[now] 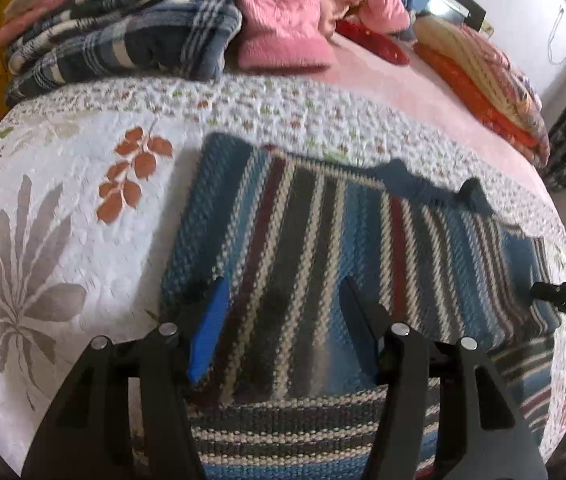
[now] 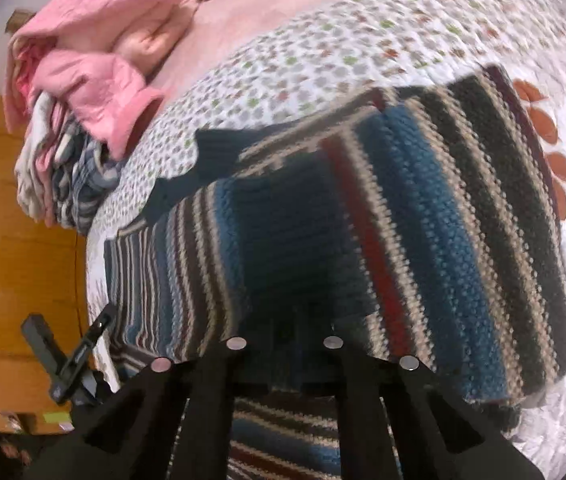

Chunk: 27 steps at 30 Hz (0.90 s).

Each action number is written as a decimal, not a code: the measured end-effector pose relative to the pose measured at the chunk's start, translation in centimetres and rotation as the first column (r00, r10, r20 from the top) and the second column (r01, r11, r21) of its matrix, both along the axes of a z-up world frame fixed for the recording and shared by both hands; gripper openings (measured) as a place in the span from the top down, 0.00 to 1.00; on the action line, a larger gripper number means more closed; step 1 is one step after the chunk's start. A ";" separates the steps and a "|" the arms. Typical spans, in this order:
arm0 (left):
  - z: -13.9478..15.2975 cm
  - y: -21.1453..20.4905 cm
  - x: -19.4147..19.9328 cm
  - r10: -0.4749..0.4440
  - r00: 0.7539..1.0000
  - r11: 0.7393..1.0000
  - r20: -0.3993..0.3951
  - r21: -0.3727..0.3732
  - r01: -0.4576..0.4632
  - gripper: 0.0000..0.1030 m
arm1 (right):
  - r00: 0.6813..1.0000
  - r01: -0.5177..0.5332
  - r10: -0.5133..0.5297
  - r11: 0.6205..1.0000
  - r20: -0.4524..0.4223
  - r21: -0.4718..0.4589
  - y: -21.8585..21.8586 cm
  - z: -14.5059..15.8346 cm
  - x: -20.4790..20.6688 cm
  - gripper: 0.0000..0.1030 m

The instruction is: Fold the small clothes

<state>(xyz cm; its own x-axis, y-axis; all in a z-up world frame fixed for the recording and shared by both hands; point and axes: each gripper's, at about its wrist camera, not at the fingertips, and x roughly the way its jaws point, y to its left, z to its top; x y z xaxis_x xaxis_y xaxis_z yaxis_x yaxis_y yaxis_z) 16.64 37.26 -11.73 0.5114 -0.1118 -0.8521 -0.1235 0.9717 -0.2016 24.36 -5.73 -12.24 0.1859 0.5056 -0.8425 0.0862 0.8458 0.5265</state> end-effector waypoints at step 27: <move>2.7 2.3 -23.3 -0.004 0.905 0.999 -0.425 -0.050 -0.019 0.29 | 0.974 -0.224 0.216 0.966 -0.072 -0.132 -4.6 6.0 -24.1 0.55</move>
<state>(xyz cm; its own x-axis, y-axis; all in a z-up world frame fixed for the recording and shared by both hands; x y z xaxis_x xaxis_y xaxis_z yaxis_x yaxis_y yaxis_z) -6.68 39.59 -9.00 0.1037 -0.1593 -0.9818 -0.2162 0.9599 -0.1786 0.22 -10.32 -6.25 0.0336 0.4070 -0.9128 -0.0837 0.9113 0.4032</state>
